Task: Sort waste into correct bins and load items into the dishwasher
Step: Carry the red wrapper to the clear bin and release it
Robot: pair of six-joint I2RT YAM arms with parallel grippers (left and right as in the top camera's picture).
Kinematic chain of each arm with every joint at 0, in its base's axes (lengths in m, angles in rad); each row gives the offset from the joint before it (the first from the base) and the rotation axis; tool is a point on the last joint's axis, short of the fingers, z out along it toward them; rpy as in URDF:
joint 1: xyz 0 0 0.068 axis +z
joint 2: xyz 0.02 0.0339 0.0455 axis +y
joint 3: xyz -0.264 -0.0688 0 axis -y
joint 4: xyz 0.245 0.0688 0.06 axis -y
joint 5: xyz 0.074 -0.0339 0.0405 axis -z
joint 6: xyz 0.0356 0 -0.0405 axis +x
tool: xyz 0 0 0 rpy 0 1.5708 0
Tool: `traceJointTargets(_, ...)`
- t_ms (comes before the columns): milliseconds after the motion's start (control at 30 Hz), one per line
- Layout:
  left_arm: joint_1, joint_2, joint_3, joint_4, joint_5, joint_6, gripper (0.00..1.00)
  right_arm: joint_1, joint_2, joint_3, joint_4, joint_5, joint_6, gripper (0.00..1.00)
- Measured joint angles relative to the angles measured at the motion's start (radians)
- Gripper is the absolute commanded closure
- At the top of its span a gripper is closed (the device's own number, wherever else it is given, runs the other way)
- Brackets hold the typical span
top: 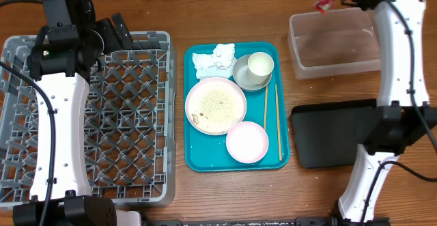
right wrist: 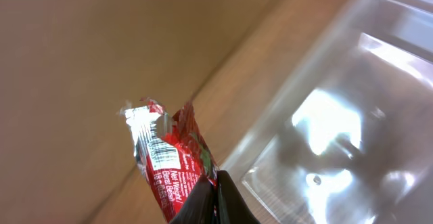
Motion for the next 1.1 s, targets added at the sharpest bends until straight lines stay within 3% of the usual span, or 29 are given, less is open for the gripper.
traceJointTargets(67, 0.000, 0.000, 0.000, -0.001, 0.000, 0.000, 0.00, -0.027, 0.001, -0.050, 0.018, -0.013, 0.064, 0.66)
traceJointTargets(133, 0.000, 0.000, 0.000, 0.000, 0.000, 0.000, 0.00, -0.037, 0.002, -0.093, 0.051, -0.021, 0.098, 0.18)
traceJointTargets(167, 0.000, 0.000, 0.000, -0.001, 0.000, 0.000, 0.00, -0.039, 0.002, -0.115, 0.065, -0.023, 0.109, 0.04)
traceJointTargets(200, 0.000, 0.000, 0.000, 0.000, 0.000, 0.000, 0.00, -0.039, 0.002, -0.137, 0.077, -0.026, 0.119, 0.00)
traceJointTargets(500, 0.000, 0.000, 0.000, -0.001, 0.000, 0.000, 0.00, -0.027, 0.006, -0.189, 0.061, -0.072, 0.155, 0.00)
traceJointTargets(633, 0.000, 0.000, 0.000, 0.000, 0.000, 0.000, 0.00, -0.003, 0.006, -0.189, 0.086, -0.179, 0.148, 0.00)
traceJointTargets(867, 0.000, 0.000, 0.000, -0.001, 0.000, 0.000, 0.00, 0.161, 0.006, -0.190, 0.256, -0.366, -0.154, 0.00)
traceJointTargets(1100, 0.000, 0.000, 0.000, -0.001, 0.000, 0.000, 0.00, 0.475, 0.033, -0.190, 0.274, -0.150, -0.413, 0.00)
